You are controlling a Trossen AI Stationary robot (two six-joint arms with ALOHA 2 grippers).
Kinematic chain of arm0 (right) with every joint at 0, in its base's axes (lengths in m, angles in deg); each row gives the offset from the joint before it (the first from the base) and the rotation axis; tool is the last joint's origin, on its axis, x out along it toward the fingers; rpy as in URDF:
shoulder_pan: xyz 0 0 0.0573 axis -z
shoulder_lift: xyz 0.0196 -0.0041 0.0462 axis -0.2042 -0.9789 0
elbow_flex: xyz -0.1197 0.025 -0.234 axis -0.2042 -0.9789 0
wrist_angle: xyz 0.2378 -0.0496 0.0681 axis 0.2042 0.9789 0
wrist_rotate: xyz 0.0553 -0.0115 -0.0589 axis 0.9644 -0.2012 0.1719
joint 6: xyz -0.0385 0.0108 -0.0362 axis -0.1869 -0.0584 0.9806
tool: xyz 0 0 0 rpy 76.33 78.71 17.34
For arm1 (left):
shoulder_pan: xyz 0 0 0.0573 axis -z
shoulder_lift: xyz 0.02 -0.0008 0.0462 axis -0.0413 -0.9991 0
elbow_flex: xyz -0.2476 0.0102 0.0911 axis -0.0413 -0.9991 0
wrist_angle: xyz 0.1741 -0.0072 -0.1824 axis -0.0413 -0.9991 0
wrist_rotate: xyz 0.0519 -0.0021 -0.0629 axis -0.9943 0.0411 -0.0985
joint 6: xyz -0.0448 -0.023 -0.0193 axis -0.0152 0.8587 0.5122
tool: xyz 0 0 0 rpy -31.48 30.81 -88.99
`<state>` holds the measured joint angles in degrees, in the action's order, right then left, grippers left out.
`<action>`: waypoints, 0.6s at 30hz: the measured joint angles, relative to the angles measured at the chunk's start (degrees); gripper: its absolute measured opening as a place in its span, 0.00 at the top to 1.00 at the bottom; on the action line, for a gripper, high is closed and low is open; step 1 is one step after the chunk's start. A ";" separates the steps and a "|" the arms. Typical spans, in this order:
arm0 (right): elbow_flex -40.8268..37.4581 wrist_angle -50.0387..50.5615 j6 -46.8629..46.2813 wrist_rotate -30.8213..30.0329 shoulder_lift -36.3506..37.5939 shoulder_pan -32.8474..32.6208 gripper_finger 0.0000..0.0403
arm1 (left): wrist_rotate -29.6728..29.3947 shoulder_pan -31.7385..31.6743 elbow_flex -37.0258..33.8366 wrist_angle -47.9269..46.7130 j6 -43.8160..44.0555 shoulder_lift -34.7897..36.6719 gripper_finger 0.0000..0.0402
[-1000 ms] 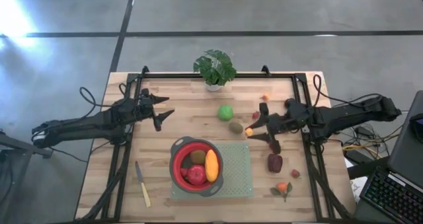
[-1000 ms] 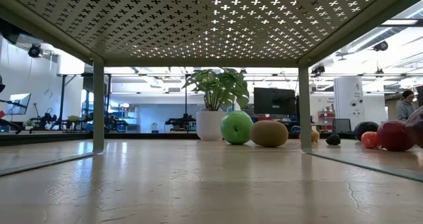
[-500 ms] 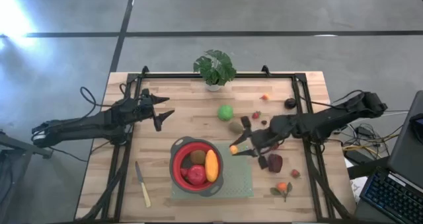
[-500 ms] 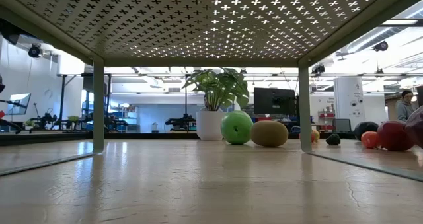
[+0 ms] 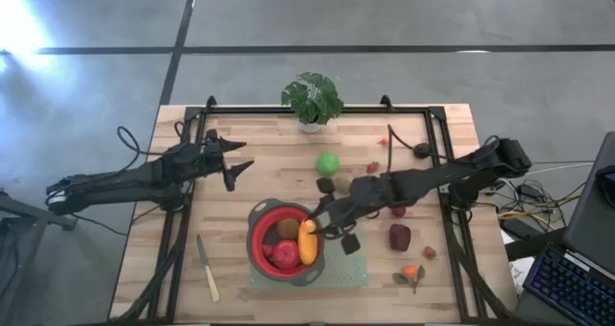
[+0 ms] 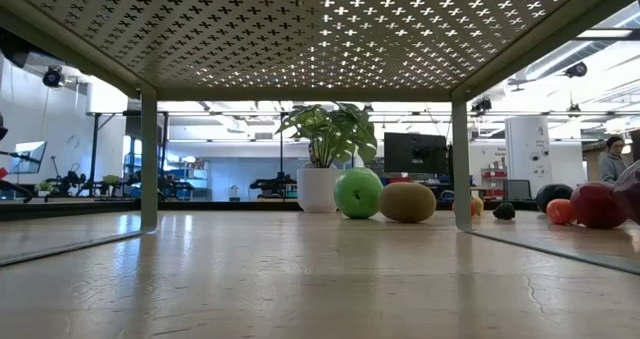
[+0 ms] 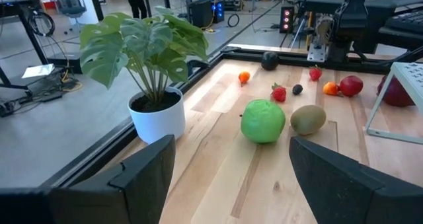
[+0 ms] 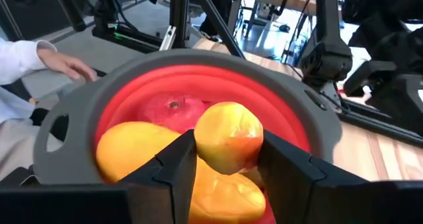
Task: Pick & Place Fruit
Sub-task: Put the pear into the red strainer
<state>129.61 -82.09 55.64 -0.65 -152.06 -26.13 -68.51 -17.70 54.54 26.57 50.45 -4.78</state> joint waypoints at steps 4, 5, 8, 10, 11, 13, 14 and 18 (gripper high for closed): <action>0.95 0.11 0.14 -0.08 -1.27 0.00 0.61 | 0.01 0.00 0.00 -0.36 -0.01 -0.02 0.25; 0.95 0.31 -0.21 -0.24 -1.27 0.00 0.60 | 0.01 -0.02 0.00 -0.56 -0.01 -0.02 0.25; 0.95 -0.07 -0.28 -0.28 -1.23 0.00 0.56 | 0.01 -0.01 0.00 -0.86 0.00 -0.02 0.25; 0.95 0.09 -0.56 -0.39 -0.93 0.00 0.53 | 0.01 -0.02 0.00 -0.86 -0.01 -0.02 0.25; 0.95 0.04 -0.59 -0.48 -0.85 0.00 0.52 | 0.01 -0.01 0.00 -0.86 -0.01 -0.02 0.25; 0.95 1.23 -0.33 -1.77 -0.08 0.00 0.49 | 0.01 0.00 0.00 -0.86 0.00 -0.02 0.25; 0.93 2.24 -0.05 -2.80 0.30 0.00 0.48 | 0.01 0.00 0.00 -0.88 0.00 -0.02 0.25; 0.88 6.38 -0.04 -6.76 2.65 0.00 0.47 | 0.01 0.00 0.00 -1.23 -0.01 -0.06 0.25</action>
<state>130.49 -75.71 55.60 -7.41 -149.41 -26.13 -68.50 -17.70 54.54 25.34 50.44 -4.84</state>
